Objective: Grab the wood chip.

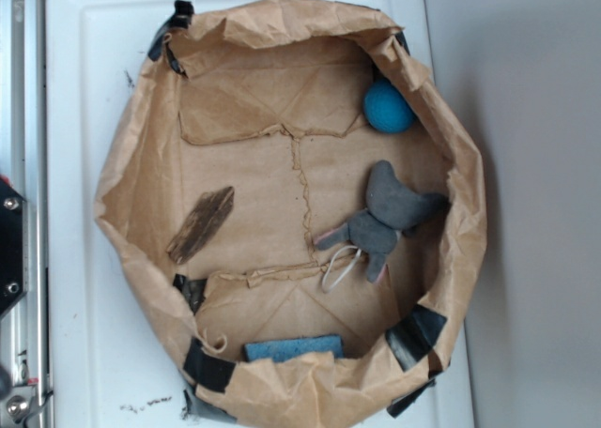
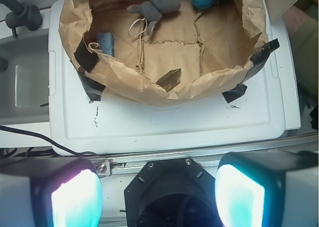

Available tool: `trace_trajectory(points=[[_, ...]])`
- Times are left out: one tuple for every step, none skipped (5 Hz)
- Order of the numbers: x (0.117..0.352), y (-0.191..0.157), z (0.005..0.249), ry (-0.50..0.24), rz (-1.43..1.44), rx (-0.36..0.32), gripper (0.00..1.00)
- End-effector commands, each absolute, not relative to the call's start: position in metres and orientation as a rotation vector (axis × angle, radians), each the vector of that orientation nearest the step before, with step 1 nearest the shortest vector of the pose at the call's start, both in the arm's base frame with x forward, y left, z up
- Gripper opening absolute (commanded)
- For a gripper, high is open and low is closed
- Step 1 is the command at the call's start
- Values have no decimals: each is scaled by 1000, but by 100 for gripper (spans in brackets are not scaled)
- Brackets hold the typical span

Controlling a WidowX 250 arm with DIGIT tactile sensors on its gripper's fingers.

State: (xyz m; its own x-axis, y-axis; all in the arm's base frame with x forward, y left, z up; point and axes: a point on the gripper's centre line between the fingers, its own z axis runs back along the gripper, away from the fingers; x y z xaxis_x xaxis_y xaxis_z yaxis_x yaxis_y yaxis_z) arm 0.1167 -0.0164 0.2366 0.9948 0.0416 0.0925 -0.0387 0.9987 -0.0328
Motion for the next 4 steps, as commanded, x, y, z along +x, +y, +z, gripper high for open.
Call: trace_trajectory(points=[[117,-16,237,-93,40,-31,100],[156,-16,236,-79,13,-75,100],[191,-10,223,-70,44,-55,100],[224,-6,204,-45,149,-57,100]])
